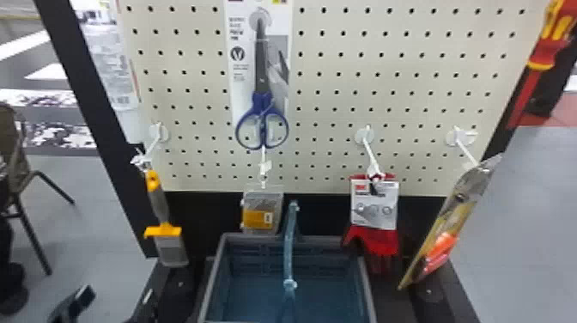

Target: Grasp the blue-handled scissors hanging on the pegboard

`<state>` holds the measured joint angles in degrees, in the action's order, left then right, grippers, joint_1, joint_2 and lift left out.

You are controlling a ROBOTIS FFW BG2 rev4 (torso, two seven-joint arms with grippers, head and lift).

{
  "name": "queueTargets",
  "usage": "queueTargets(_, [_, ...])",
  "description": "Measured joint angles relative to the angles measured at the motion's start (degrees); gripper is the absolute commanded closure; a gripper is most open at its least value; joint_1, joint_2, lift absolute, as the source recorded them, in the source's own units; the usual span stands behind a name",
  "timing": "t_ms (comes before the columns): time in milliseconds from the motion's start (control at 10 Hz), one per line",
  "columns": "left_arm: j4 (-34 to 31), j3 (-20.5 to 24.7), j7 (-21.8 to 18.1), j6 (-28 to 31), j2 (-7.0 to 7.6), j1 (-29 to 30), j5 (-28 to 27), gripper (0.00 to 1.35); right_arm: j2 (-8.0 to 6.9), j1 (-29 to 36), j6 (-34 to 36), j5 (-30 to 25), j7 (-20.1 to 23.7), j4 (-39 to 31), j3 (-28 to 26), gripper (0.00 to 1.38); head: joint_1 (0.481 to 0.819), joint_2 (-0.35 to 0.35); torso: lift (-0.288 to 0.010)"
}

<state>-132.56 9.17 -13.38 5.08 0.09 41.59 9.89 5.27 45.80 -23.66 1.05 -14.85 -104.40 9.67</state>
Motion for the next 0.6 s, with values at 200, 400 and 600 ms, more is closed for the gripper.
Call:
queueTargets(200, [-5.4, 0.2, -3.3, 6.3, 0.16, -3.4, 0.3, 0.29, 0.00, 0.0, 0.0, 0.0, 0.0, 0.1, 0.0, 0.32, 0.549, 0.000, -0.100])
queueTargets(400, [-8.8, 0.3, -7.6, 12.7, 0.81, -8.6, -0.4, 0.29, 0.00, -0.1, 0.0, 0.0, 0.0, 0.1, 0.0, 0.32, 0.549, 0.000, -0.100])
queueTargets(600, [-9.7, 0.6, -10.9, 16.4, 1.53, -13.6, -0.5, 0.25, -0.01, -0.1, 0.0, -0.1, 0.0, 0.1, 0.1, 0.32, 0.549, 0.000, -0.100])
